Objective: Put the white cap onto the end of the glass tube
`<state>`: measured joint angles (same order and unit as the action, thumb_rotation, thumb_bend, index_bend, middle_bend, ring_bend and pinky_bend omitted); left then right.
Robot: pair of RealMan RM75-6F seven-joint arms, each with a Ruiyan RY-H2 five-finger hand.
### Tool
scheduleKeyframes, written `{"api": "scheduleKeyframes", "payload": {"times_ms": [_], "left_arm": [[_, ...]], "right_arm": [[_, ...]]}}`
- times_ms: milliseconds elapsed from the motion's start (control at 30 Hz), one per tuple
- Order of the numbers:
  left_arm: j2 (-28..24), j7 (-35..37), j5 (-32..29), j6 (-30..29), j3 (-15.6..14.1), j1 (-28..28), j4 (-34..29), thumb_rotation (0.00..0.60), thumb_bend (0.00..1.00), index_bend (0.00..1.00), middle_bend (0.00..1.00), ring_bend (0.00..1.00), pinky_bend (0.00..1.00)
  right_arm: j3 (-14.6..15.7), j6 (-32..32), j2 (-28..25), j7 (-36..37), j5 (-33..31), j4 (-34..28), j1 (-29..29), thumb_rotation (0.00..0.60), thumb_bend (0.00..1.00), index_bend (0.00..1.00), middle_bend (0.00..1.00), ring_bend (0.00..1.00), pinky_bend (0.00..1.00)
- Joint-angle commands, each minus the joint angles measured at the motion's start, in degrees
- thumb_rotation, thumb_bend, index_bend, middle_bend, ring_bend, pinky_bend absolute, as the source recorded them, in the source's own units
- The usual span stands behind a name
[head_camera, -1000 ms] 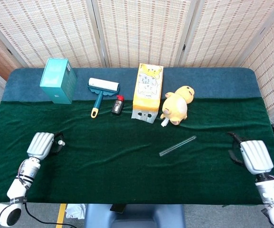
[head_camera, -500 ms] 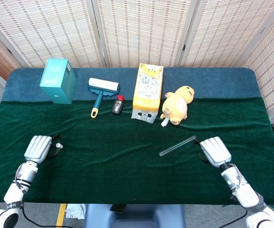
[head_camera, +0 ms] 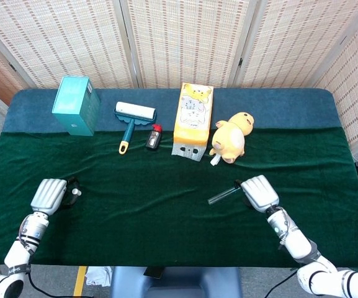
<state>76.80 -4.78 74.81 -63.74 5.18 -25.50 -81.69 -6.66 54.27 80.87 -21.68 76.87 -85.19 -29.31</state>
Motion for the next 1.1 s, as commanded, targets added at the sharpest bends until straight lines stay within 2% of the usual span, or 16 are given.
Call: {"api": "scheduleKeyframes", "payload": {"times_ms": [33, 567, 1100], "left_arm": [[0.1, 0.1, 0.0, 0.1, 0.0, 0.0, 0.1, 0.6, 0.47, 0.57, 1.0, 0.92, 0.82], [0.4, 0.6, -0.3, 0.5, -0.1, 0.2, 0.7, 0.6, 0.47, 0.57, 1.0, 0.92, 0.82], [0.3, 0.2, -0.7, 1.1, 0.0, 0.2, 0.6, 0.6, 0.47, 0.57, 1.0, 0.92, 0.82]], "right_arm": [[0.1, -1.2, 1.9, -0.9, -1.3, 1.8, -1.2, 0.6, 0.4, 0.4, 0.99, 1.0, 1.0], [-0.1, -3.0, 6.2, -3.0, -4.5, 5.5, -4.9, 0.6, 0.4, 0.45, 0.99, 1.0, 1.0], [0.3, -3.6, 6.1, -4.5, -8.4, 7.2, -6.2, 0.6, 0.39, 0.45, 1.0, 1.0, 1.0]]}}
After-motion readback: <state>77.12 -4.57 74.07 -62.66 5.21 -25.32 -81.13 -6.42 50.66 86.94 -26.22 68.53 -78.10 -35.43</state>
